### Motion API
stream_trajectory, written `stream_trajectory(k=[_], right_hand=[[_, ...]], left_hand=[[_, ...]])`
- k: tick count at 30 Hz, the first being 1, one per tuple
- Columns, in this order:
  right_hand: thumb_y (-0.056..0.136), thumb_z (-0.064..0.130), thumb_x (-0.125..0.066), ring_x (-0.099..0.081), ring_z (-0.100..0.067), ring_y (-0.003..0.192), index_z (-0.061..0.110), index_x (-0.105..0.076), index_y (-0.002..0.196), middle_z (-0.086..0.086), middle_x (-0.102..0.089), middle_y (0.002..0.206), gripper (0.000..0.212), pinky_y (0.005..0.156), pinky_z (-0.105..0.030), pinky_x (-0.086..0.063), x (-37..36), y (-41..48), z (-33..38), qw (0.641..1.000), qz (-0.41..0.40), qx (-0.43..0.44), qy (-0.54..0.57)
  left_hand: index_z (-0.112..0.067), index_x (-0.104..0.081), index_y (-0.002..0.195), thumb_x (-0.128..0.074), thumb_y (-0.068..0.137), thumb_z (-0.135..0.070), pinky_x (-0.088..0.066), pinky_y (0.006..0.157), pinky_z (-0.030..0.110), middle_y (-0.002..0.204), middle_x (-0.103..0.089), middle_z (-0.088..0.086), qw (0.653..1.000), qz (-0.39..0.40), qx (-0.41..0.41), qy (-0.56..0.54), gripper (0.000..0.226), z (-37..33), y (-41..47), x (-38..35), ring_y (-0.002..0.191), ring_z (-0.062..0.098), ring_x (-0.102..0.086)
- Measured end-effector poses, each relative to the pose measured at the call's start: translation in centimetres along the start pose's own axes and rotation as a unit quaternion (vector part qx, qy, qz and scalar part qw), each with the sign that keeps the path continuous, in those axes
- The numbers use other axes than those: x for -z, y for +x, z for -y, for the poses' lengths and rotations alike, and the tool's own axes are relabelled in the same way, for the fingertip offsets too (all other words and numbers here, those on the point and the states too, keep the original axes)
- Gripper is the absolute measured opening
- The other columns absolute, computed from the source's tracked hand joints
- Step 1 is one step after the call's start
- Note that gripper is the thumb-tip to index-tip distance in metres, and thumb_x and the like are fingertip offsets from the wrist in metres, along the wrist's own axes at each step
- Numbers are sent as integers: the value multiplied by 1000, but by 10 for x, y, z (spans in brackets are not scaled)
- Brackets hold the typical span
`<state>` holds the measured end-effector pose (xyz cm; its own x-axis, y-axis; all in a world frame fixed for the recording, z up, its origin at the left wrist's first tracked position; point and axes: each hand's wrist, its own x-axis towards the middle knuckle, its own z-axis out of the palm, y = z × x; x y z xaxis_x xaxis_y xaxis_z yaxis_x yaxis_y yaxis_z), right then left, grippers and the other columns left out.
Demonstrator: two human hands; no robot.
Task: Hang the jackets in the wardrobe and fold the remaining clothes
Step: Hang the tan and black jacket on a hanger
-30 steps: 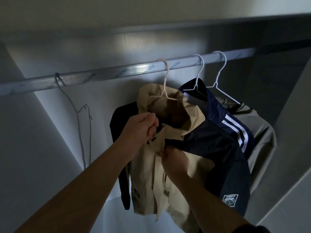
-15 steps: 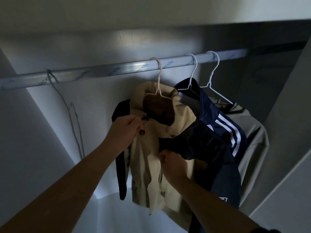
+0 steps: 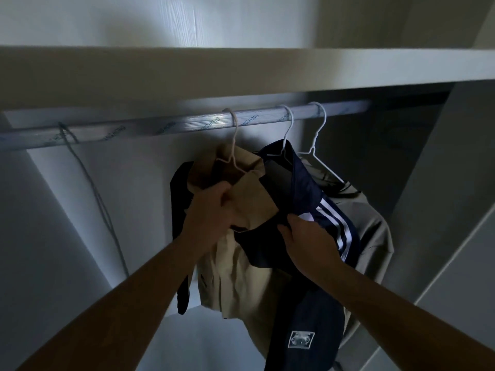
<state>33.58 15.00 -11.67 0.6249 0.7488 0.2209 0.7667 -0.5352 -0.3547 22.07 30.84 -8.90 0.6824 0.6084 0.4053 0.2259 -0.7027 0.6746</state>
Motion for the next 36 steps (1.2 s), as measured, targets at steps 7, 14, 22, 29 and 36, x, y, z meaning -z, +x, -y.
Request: stream_trajectory(k=[7,14,22,29,36], right_hand=[[105,37,-22,-64,-16,82,15,-45,120,-2,-65,91,35,68,-28,-49,-17,-11,8,998,-1,61,-27],[104,34,-30,-66,-20,83,12,-42,127,-4,-66,92,33,67,-29,-46,-22,-23,13,994,27,82,62],[102,40,-37,-65,-24,86,9,-54,105,-10,-65,93,36,65,-28,-41,-13,-43,8,987,133,82,46],[91,13,-49,-39,-9,49,19,-34,61,3,-39,59,34,44,-19,-33,-23,-62,-7,955,276,0,106],[88,-3,-44,-58,-20,89,5,-59,114,-5,-62,92,30,73,-25,-45,-11,-84,-21,928,299,-73,209]], left_hand=[[-14,-50,71,-55,93,-11,-30,59,16,65,-47,-6,997,21,-73,8,23,-44,39,2,65,8,-45],[-9,-63,101,-62,89,-8,-38,63,-1,88,-62,-5,994,85,-16,-67,12,-52,41,7,77,-3,-54],[-7,-64,100,-59,91,-8,-40,77,12,97,-61,0,997,-20,27,-70,10,-51,27,25,84,6,-55],[-4,-54,112,-52,91,-1,-43,86,31,112,-53,14,974,-220,59,12,22,-1,-32,23,99,17,-49],[-11,-58,94,-52,89,-1,-39,66,17,89,-58,0,993,3,118,4,12,-2,-96,-14,78,11,-53]])
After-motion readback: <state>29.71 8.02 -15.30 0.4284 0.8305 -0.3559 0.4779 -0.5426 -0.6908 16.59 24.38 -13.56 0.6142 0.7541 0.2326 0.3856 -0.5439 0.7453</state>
